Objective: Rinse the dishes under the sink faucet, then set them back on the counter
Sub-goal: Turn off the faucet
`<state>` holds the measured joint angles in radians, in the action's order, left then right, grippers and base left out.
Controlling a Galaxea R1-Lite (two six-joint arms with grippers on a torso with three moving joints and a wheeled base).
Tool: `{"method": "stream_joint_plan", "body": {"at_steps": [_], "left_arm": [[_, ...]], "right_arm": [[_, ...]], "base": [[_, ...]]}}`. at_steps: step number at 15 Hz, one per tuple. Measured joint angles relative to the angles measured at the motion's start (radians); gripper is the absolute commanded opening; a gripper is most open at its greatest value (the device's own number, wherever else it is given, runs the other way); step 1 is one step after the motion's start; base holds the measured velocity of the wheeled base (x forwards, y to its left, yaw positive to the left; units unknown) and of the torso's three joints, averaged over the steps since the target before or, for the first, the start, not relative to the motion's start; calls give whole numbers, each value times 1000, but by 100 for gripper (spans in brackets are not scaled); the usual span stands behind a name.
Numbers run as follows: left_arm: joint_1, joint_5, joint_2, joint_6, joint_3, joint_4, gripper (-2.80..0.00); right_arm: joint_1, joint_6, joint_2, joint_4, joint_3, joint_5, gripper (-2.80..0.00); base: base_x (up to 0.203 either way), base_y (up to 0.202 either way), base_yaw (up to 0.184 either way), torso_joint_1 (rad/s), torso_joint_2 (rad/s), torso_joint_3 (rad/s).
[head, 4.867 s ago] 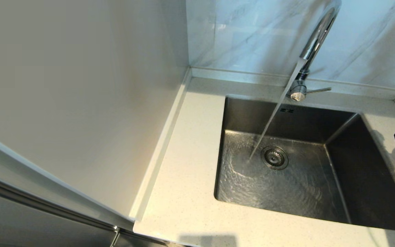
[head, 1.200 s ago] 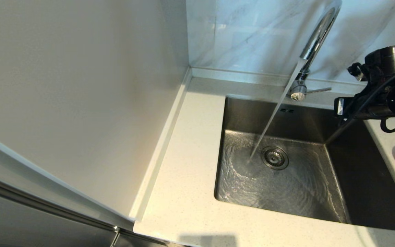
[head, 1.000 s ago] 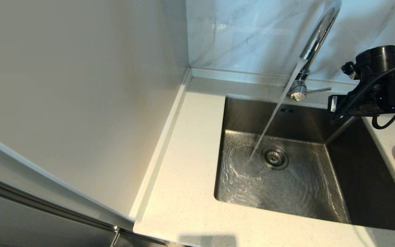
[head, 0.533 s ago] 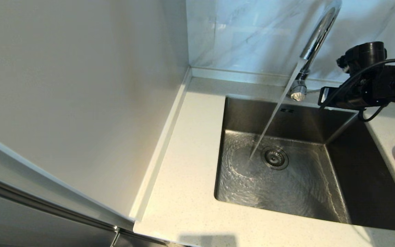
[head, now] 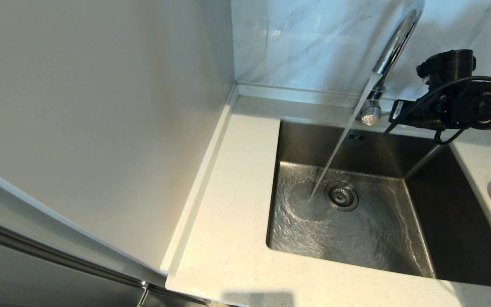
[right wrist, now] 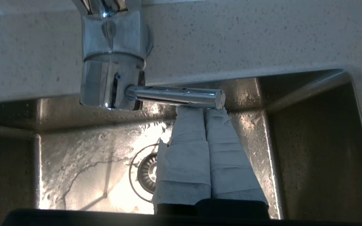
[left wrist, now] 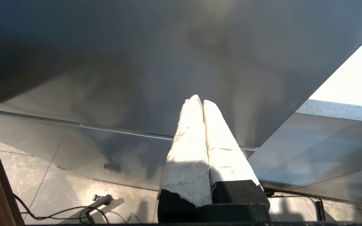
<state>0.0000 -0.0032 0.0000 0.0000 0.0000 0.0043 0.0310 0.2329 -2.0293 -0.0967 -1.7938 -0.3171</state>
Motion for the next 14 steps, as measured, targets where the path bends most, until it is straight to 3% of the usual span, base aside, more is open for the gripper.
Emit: {"method": "stream_joint_plan", "body": {"at_steps": [4, 14], "left_arm": [[0, 0, 0, 0, 0, 0, -280], [0, 0, 0, 0, 0, 0, -280]], "right_arm": [[-1, 21, -1, 82, 0, -6, -280], [18, 74, 37, 91, 7, -40, -280]], "base": [[0, 0, 0, 0, 0, 0], [0, 0, 0, 0, 0, 0]]}}
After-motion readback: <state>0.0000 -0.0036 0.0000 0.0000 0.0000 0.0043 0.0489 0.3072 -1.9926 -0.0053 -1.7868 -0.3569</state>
